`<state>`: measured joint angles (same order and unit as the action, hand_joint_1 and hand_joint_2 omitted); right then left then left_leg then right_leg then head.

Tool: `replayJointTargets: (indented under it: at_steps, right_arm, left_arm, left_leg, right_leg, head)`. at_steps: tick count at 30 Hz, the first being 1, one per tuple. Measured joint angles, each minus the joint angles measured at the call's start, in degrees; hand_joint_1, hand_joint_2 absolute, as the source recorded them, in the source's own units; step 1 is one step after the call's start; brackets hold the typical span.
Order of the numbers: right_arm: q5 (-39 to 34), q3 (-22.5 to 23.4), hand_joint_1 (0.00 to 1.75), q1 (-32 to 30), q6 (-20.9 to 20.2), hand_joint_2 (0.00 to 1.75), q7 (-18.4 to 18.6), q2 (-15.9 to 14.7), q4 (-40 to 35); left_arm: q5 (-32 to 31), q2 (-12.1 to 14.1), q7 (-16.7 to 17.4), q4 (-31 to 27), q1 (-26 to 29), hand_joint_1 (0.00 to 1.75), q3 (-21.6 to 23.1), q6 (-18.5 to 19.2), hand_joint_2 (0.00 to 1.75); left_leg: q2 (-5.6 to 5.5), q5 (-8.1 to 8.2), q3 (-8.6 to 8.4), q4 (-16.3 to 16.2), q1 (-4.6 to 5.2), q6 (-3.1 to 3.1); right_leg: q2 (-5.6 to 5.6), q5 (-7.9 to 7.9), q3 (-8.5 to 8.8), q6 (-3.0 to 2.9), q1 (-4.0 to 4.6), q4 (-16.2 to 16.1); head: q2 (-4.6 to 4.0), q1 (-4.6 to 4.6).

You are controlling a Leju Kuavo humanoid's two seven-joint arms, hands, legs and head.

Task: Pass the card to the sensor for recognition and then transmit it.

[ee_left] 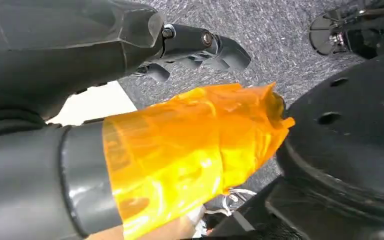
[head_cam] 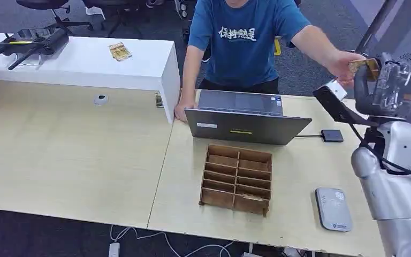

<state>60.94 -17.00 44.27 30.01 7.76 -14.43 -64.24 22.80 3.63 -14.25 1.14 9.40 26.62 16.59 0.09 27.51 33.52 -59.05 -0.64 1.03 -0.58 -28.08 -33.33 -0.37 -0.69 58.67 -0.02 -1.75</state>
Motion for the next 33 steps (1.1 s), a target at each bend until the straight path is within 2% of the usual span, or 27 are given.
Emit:
replayJointTargets:
  at_steps: [13, 14, 15, 16, 25, 33]
  right_arm:
    - [0.5, -2.04, 1.57, 0.75, 0.04, 1.75, 0.63, 1.95, 1.86]
    - [0.5, -2.17, 1.38, 0.75, 0.04, 1.75, 0.63, 1.99, 1.94]
    - [0.5, -2.3, 0.77, 0.75, 0.04, 1.75, 0.63, 2.01, 2.05]
    - [0.5, -2.41, 0.0, 0.74, 0.04, 1.75, 0.63, 2.01, 2.1]
    - [0.96, -2.41, 0.0, 0.19, 0.9, 1.75, -0.02, 2.1, 1.97]
    - [0.04, 0.31, 0.0, -6.25, 4.33, 1.75, -1.9, 1.22, -4.44]
  left_arm:
    - [-0.02, 0.0, 0.31, 0.0, -0.09, 0.0, 0.0, -0.07, 0.0]
    - [-0.02, 0.0, 0.31, 0.0, -0.09, 0.0, 0.0, -0.09, 0.0]
    - [-0.04, 0.0, 0.31, 0.0, -0.09, 0.0, 0.0, -0.09, 0.0]
    - [-0.04, 0.0, 0.31, 0.0, -0.09, 0.0, 0.0, -0.15, 0.0]
    - [-0.15, -0.07, 0.37, 0.0, -0.12, 0.0, 0.0, -0.44, 0.0]
    - [0.11, -0.94, 0.37, 0.0, -0.08, 0.0, -0.09, -1.53, 0.0]
  left_leg:
    - [-0.06, 0.01, 0.04, -0.01, 0.01, -0.01]
    - [-0.07, 0.01, 0.04, -0.01, 0.01, -0.01]
    - [-0.07, 0.01, 0.04, -0.01, 0.01, -0.01]
    - [-0.07, 0.01, 0.04, -0.01, 0.01, -0.01]
    - [-0.04, 0.01, 0.03, -0.01, 0.01, 0.0]
    - [-0.05, 0.04, 0.02, -0.02, 0.02, -0.01]
  right_leg:
    - [-0.07, -0.01, 0.0, 0.01, -0.01, -0.04]
    - [-0.08, -0.01, 0.0, 0.01, -0.01, -0.03]
    - [-0.08, -0.01, 0.0, 0.01, -0.01, -0.04]
    - [-0.08, -0.01, -0.01, 0.02, -0.01, -0.03]
    - [-0.05, -0.01, -0.03, 0.02, -0.01, -0.04]
    - [-0.05, -0.02, -0.03, 0.02, -0.01, -0.07]
  head:
    - [0.0, 0.0]
    - [0.0, 0.0]
    - [0.0, 0.0]
    - [0.0, 0.0]
    - [0.0, 0.0]
    - [0.0, 0.0]
